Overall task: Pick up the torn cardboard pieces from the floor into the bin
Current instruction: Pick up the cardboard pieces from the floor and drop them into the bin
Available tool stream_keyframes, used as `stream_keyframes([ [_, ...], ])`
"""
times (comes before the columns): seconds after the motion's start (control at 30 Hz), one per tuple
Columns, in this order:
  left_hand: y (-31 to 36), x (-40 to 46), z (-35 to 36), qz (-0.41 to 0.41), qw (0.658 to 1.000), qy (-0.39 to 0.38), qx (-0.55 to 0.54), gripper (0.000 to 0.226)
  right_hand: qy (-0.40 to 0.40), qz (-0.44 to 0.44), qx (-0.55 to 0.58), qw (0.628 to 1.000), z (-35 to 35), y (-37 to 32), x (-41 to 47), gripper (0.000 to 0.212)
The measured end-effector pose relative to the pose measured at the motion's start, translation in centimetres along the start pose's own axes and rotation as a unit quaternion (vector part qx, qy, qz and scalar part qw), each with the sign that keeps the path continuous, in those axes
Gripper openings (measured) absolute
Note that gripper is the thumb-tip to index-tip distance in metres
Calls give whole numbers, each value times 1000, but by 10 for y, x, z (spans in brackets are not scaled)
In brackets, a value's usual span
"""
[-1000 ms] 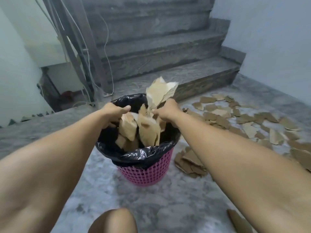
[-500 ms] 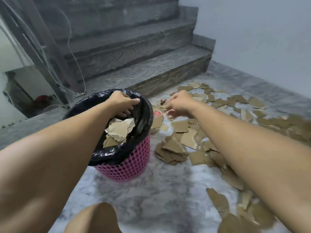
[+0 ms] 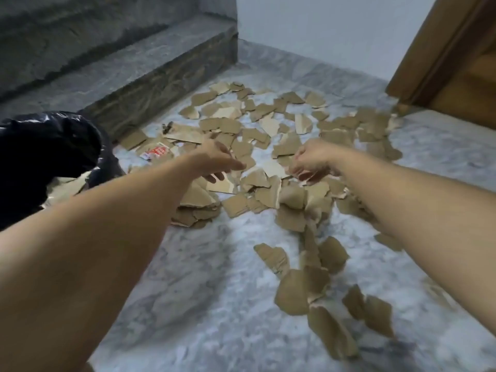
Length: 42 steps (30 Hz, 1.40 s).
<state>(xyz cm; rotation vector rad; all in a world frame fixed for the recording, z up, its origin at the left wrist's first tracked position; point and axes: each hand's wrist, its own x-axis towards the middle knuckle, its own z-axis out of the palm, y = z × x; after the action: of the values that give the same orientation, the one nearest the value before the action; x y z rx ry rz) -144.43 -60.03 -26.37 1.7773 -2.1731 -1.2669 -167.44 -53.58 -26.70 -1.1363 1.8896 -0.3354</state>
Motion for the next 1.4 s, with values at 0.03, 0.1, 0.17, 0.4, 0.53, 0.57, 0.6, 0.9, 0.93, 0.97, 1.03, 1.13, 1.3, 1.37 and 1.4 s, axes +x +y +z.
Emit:
stream_keyframes([
  [0.03, 2, 4, 20, -4, 999, -25, 21, 43, 3, 13, -10, 1000, -3, 21, 2, 20],
  [0.1, 6, 14, 64, -11, 993, -81, 82, 45, 9, 49, -28, 998, -4, 67, 7, 17],
  [0.17, 6, 19, 104, -4, 982, -123, 142, 51, 6, 78, -48, 996, -1, 108, 10, 15],
  [0.4, -26, 15, 218, 3, 937, -182, 299, 108, -32, 124, -142, 981, 32, 212, -14, 39],
  [0.53, -49, -3, 263, -11, 916, -169, 364, 123, -57, 142, -259, 954, 58, 246, -42, 82],
  [0.57, -52, -8, 272, -11, 918, -162, 362, 127, -59, 150, -282, 946, 68, 255, -51, 98],
  [0.6, -55, -13, 280, -14, 923, -157, 352, 131, -62, 161, -286, 943, 79, 265, -59, 114],
  [0.9, -67, -37, 308, 41, 932, -43, 357, 105, 32, 119, -290, 949, 125, 310, -109, 93],
  [0.93, -67, -37, 308, 42, 942, -37, 330, 98, 39, 127, -287, 949, 126, 311, -109, 89],
  [0.97, -67, -37, 309, 41, 952, -34, 302, 92, 44, 137, -289, 947, 127, 310, -109, 86],
  [1.03, -67, -39, 309, 32, 965, -34, 257, 82, 52, 148, -285, 946, 125, 308, -109, 77],
  [1.13, -65, -41, 307, 29, 970, -44, 238, 62, 62, 124, -228, 964, 119, 304, -106, 42],
  [1.3, -60, -44, 299, 21, 957, -63, 284, 37, 46, 47, -152, 986, 116, 300, -97, 28],
  [1.37, -61, -43, 296, 13, 961, -67, 268, 36, 40, 21, -170, 984, 120, 301, -95, 29],
  [1.4, -61, -42, 294, 12, 962, -69, 262, 35, 31, 8, -194, 981, 122, 302, -96, 33],
])
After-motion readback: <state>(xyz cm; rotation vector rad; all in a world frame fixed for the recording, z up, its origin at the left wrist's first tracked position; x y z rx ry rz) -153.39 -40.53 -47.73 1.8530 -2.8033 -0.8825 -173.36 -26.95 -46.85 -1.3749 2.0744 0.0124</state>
